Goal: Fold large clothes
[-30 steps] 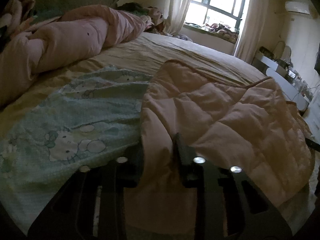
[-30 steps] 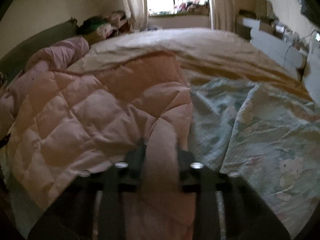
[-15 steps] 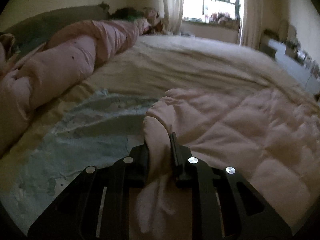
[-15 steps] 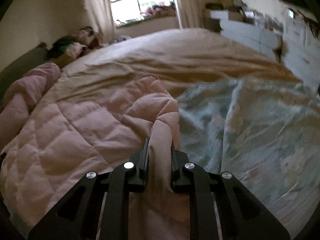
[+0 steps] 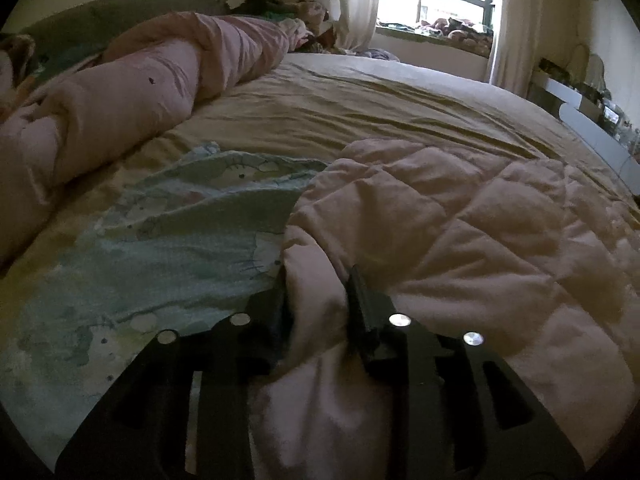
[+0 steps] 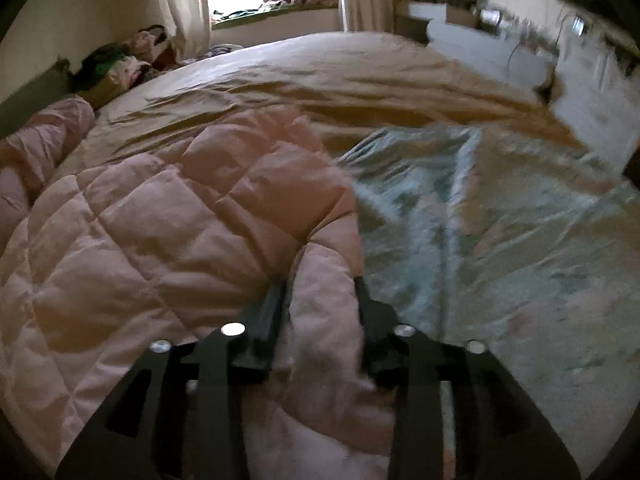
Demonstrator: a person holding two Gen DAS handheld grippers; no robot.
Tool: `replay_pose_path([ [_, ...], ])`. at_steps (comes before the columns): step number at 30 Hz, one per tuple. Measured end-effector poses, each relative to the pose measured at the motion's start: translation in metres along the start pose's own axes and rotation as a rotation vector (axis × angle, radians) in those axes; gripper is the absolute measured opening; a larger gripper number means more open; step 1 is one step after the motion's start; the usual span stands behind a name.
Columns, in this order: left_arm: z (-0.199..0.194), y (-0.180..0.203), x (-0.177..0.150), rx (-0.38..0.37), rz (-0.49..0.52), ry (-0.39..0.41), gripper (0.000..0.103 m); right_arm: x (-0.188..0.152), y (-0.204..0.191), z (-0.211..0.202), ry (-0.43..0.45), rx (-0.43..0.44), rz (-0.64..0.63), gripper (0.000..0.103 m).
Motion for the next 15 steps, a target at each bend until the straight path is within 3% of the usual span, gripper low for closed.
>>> replay_pose_path([
  [4,-0.023,-0.008,0.002,-0.011,-0.022,0.033,0.056,0.018,-0.013,-0.054,0.187,-0.024,0.004,0.069],
  [6,-0.035,-0.01,0.002,-0.01,-0.024,0.049,0.061,0.027,-0.039,-0.082,0.285,0.016,-0.033,0.075],
  [11,-0.059,-0.004,-0.013,-0.021,0.002,0.051,0.073,0.02,-0.157,-0.098,0.205,0.305,-0.25,0.074],
  [15,-0.068,0.001,-0.043,-0.036,0.006,0.015,0.077,0.011,-0.236,-0.085,0.117,0.377,-0.402,0.074],
])
Point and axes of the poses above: each gripper's, at about its wrist camera, not at the fingertips, and z roughly the way its jaws point, y to its right, x to its top, the point moved 7 cm from there along z, roughly the way its jaws point, and after that the axes turned 2 degrees about y, right-handed, at the moved point
